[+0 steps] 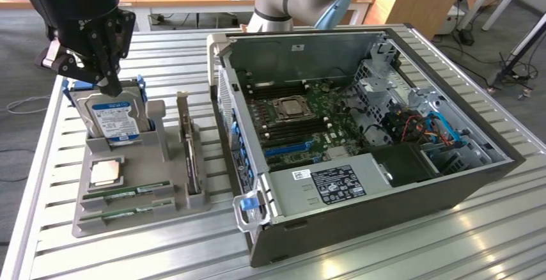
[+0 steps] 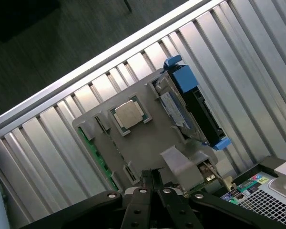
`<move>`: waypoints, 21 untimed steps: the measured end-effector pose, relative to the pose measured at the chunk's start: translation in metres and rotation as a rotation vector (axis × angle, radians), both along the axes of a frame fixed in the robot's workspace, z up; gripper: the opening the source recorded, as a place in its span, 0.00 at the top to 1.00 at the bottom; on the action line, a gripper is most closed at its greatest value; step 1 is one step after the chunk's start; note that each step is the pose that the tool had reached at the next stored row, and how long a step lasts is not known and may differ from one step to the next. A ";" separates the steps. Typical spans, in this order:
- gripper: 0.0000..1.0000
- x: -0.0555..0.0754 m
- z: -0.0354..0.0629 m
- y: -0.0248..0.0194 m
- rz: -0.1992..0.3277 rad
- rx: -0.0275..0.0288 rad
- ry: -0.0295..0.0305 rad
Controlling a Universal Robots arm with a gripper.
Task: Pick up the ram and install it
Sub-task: 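Pick up the ram and move it above insertion slot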
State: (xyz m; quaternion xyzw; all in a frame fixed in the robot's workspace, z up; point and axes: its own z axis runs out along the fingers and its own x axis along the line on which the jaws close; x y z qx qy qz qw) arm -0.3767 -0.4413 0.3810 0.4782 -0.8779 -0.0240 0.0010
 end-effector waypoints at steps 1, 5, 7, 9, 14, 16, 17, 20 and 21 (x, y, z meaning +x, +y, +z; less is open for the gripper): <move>0.89 0.000 0.0000 0.0000 0.000 0.0000 0.0000; 0.89 0.000 0.0000 0.0000 0.003 0.0000 0.0000; 0.89 0.000 0.0000 0.0000 0.008 0.0000 0.0000; 0.89 0.000 0.0000 0.0000 0.014 0.0000 0.0000; 0.89 0.000 0.0000 0.0000 0.031 0.0001 0.0000; 0.89 0.000 0.0000 0.0000 0.038 0.0000 0.0000; 0.89 0.000 0.0000 0.0000 0.042 0.0000 0.0000; 0.89 0.000 0.0000 0.0000 0.052 0.0000 0.0000; 0.89 0.000 0.0000 0.0000 0.054 0.0000 0.0000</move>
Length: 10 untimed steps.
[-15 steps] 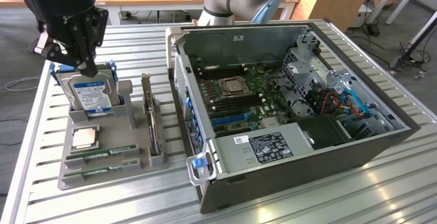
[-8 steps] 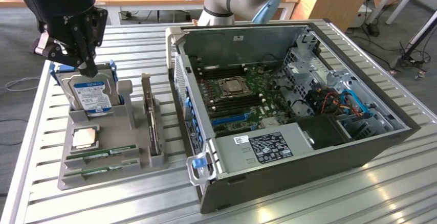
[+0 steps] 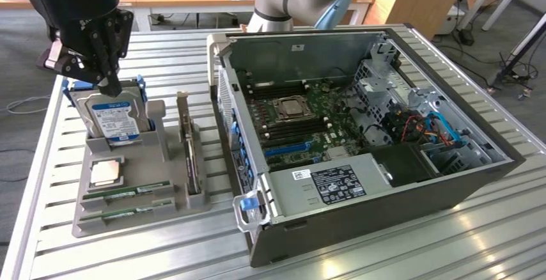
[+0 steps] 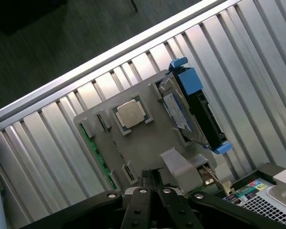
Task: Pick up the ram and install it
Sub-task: 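Pick up the ram and move it above insertion slot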
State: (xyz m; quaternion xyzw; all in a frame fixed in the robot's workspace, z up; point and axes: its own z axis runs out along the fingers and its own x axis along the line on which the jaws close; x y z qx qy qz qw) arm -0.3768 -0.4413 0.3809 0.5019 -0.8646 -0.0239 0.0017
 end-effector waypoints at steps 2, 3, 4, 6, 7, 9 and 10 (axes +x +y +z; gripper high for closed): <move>0.89 0.000 0.0000 0.0000 0.003 0.0000 0.0000; 0.89 0.000 0.0000 0.0000 0.003 0.0000 0.0000; 0.89 0.000 0.0000 0.0000 0.003 0.0000 0.0000; 0.89 0.000 0.0000 0.0000 0.003 0.0000 0.0000; 0.89 0.000 0.0000 0.0000 0.004 -0.0001 0.0000; 0.89 0.000 -0.0001 0.0000 0.007 0.0000 0.0001; 0.89 0.000 -0.0001 0.0000 0.009 0.0000 0.0000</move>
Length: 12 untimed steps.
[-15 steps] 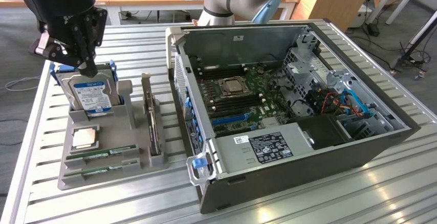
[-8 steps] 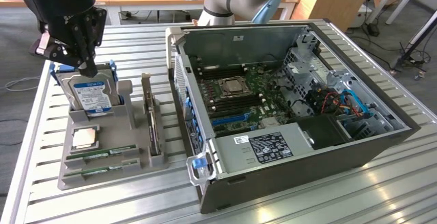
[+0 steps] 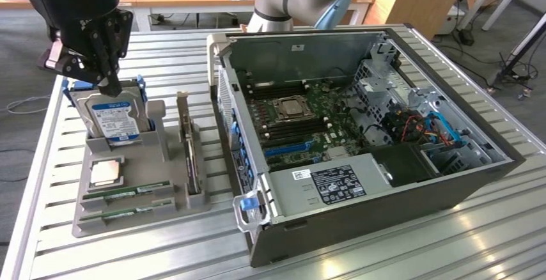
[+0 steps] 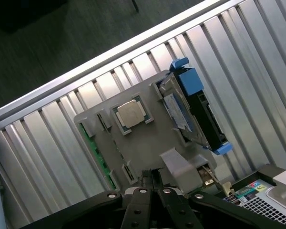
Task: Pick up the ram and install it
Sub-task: 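Pick up the ram and move it above insertion slot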
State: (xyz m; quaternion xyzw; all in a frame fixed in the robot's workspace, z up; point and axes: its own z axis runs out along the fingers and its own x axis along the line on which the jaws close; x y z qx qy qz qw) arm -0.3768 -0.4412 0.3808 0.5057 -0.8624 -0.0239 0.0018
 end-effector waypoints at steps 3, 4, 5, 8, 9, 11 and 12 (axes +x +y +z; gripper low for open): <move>0.89 0.000 -0.0001 0.0000 0.008 0.0000 0.0000; 0.89 0.000 -0.0001 0.0000 0.012 0.0000 0.0000; 0.89 0.000 -0.0001 0.0000 0.016 0.0001 0.0000; 0.89 0.000 -0.0001 0.0000 0.029 0.0000 0.0000; 0.89 0.000 -0.0001 0.0000 0.033 0.0000 0.0000; 0.89 0.000 -0.0002 0.0000 0.043 0.0000 0.0000; 0.89 0.000 -0.0002 0.0000 0.049 0.0000 0.0001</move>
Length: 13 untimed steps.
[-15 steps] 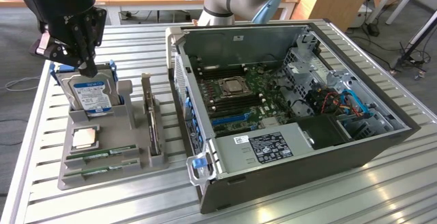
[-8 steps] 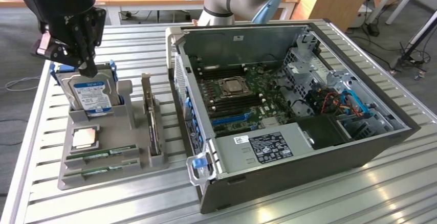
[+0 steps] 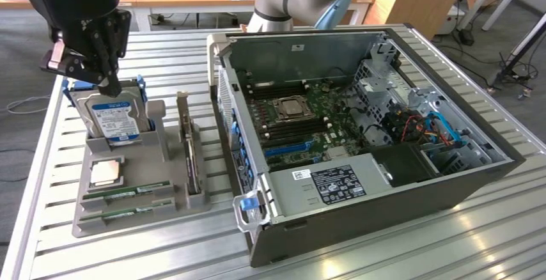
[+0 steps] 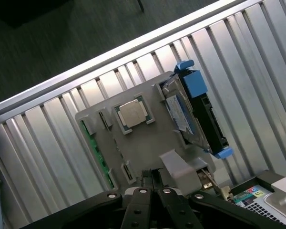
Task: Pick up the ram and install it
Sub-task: 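Pick up the ram and move it above insertion slot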
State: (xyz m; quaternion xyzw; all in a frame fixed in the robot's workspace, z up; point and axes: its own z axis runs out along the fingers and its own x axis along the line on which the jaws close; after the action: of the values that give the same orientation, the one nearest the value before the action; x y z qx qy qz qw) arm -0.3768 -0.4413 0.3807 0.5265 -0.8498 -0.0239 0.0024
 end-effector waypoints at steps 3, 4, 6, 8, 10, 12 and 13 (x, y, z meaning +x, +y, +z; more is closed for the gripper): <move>0.89 0.000 -0.0001 0.0000 0.021 0.0000 -0.0001; 0.89 0.000 -0.0001 0.0000 0.029 0.0000 -0.0001; 0.89 0.000 -0.0002 0.0000 0.050 0.0000 0.0000; 0.89 0.000 -0.0003 0.0000 0.070 0.0000 -0.0001; 0.89 0.000 -0.0004 0.0000 0.094 0.0001 -0.0001; 0.89 0.000 -0.0005 0.0000 0.119 0.0000 -0.0001; 0.89 0.000 -0.0005 0.0000 0.133 0.0000 0.0000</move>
State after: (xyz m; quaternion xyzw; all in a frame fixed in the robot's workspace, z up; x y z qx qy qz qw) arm -0.3767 -0.4413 0.3802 0.5818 -0.8130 -0.0237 0.0040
